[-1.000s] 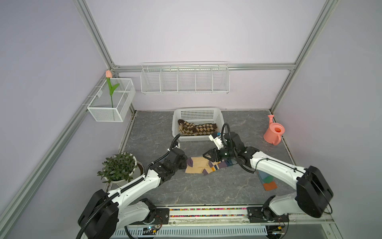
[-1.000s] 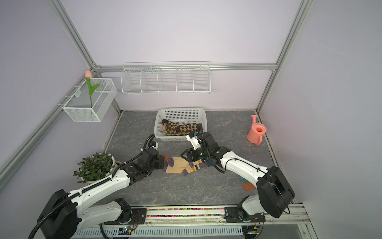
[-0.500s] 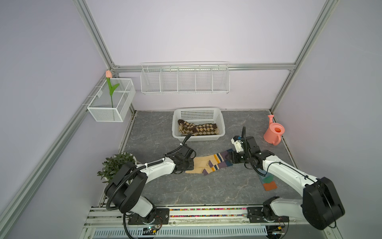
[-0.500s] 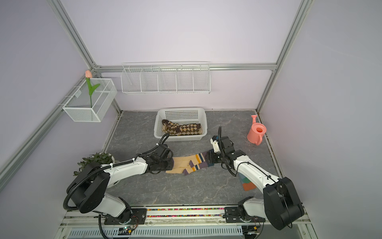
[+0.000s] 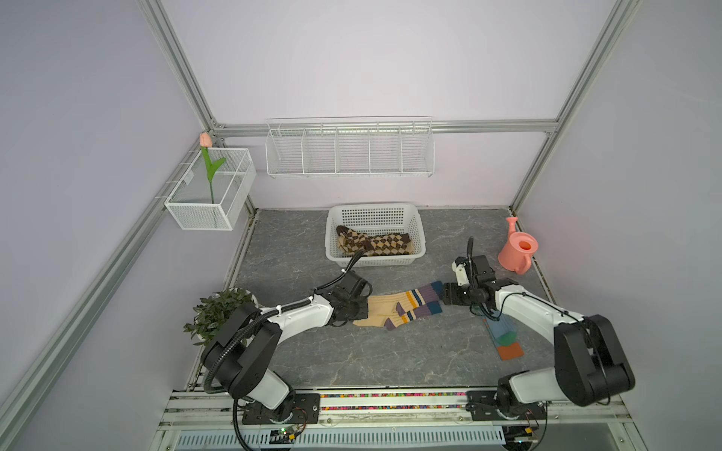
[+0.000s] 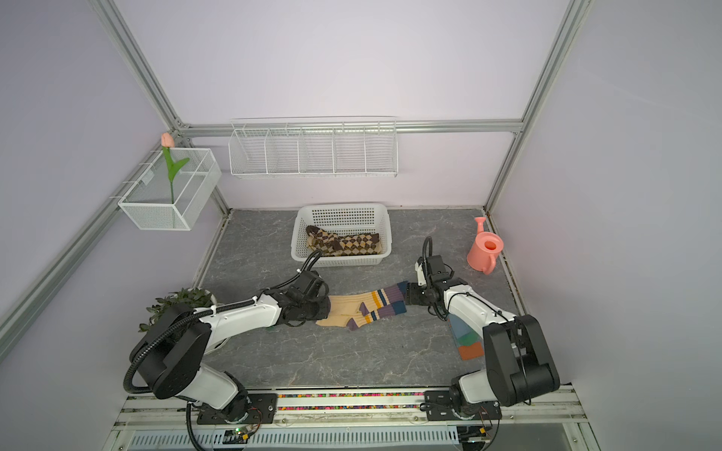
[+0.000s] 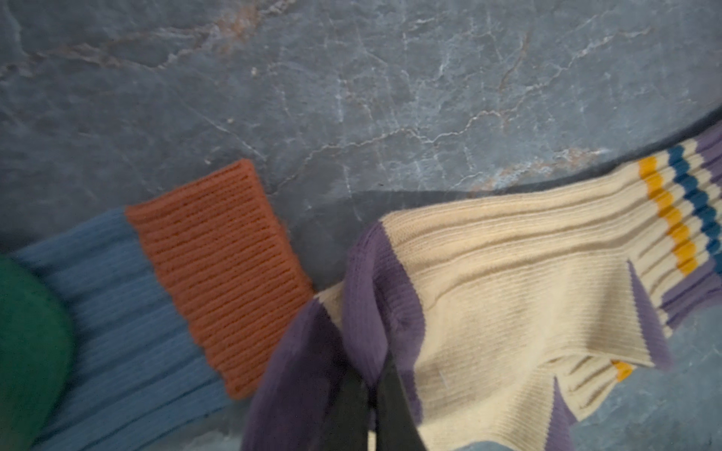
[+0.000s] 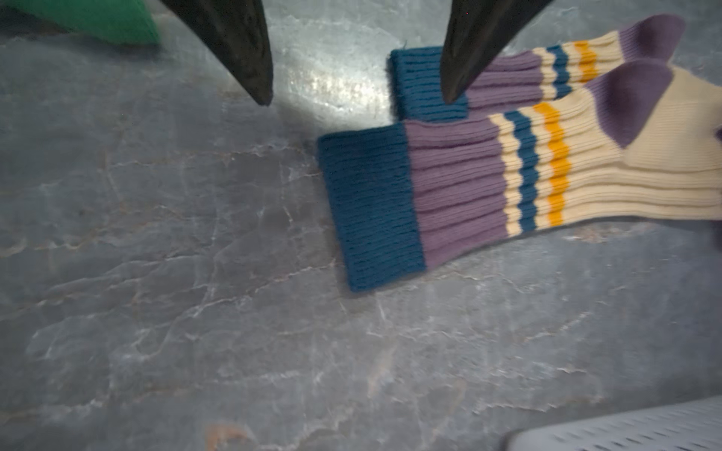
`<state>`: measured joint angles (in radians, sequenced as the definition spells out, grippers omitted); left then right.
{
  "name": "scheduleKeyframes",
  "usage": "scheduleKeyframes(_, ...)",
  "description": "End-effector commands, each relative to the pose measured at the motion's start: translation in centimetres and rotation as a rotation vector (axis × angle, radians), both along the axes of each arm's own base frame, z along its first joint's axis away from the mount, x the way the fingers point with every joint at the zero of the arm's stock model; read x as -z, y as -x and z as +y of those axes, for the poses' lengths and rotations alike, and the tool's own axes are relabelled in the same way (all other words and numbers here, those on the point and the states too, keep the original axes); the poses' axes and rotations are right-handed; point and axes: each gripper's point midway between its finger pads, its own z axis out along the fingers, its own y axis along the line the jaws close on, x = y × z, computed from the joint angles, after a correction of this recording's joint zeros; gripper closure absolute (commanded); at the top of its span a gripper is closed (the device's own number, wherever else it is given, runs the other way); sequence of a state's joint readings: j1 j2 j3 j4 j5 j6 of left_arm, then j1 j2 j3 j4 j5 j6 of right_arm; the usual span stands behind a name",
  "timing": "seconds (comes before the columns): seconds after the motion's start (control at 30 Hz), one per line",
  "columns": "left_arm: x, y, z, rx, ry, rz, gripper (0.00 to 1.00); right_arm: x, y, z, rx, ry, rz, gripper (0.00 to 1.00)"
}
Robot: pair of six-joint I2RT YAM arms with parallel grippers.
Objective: Place the socks together as a pair
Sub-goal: Adjust the sock to the sock.
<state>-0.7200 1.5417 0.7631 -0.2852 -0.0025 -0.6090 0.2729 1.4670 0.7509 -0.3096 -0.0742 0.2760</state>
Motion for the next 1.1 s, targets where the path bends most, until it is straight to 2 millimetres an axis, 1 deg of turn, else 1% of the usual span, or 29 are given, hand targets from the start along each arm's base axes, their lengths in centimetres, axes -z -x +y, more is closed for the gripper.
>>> scheduleKeyframes(0.0, -1.5, -0.9, -0.9, 0.004, 0.036, -0.037, 1.00, 0.4, -1.7, 0.5, -0.005, -0.010, -0.016, 0.33)
scheduleKeyframes(0.13, -1.8, -0.9, -1.0, 0.012, 0.043, -0.042, 0.99, 1.5, -2.3, 1.3, -0.010, -0.048, 0.008, 0.37)
scheduleKeyframes(0.2, -1.8, -0.8, -1.0, 0.016, 0.040, -0.043, 0.93, 1.8, -2.5, 1.8, -0.012, -0.076, 0.007, 0.41)
scheduleKeyframes(0.27, -1.9, -0.9, -1.0, 0.019, 0.037, -0.045, 0.85, 2.0, -2.6, 2.2, -0.016, -0.092, 0.011, 0.47)
scheduleKeyframes(0.33, -1.9, -0.9, -0.9, 0.020, 0.031, -0.046, 0.80, 2.3, -2.7, 2.3, -0.017, -0.097, 0.016, 0.58)
scheduleKeyframes(0.43, -2.2, -1.0, -0.8, 0.017, 0.028, -0.052, 0.77, 2.1, -2.8, 2.4, -0.019, -0.104, 0.008, 0.72)
scheduleKeyframes(0.57, -3.3, -1.3, -0.7, 0.014, 0.019, -0.076, 0.76, 0.9, -2.7, 2.5, -0.023, -0.112, -0.021, 0.82)
scheduleKeyframes(0.67, -4.1, -1.7, -0.6, 0.007, 0.011, -0.091, 0.73, 0.1, -2.6, 2.5, -0.029, -0.115, -0.042, 0.85)
scheduleKeyframes(0.77, -4.1, -2.0, -0.7, 0.005, -0.003, -0.085, 0.73, -0.1, -2.6, 2.6, -0.033, -0.115, -0.043, 0.85)
scheduleKeyframes(0.9, -3.5, -2.3, -0.9, 0.006, -0.023, -0.066, 0.73, 0.1, -2.4, 2.7, -0.044, -0.114, -0.035, 0.86)
scheduleKeyframes(1.07, -2.5, -2.2, -0.4, -0.001, -0.063, -0.045, 0.73, -0.2, -2.4, 2.7, -0.046, -0.109, -0.041, 0.86)
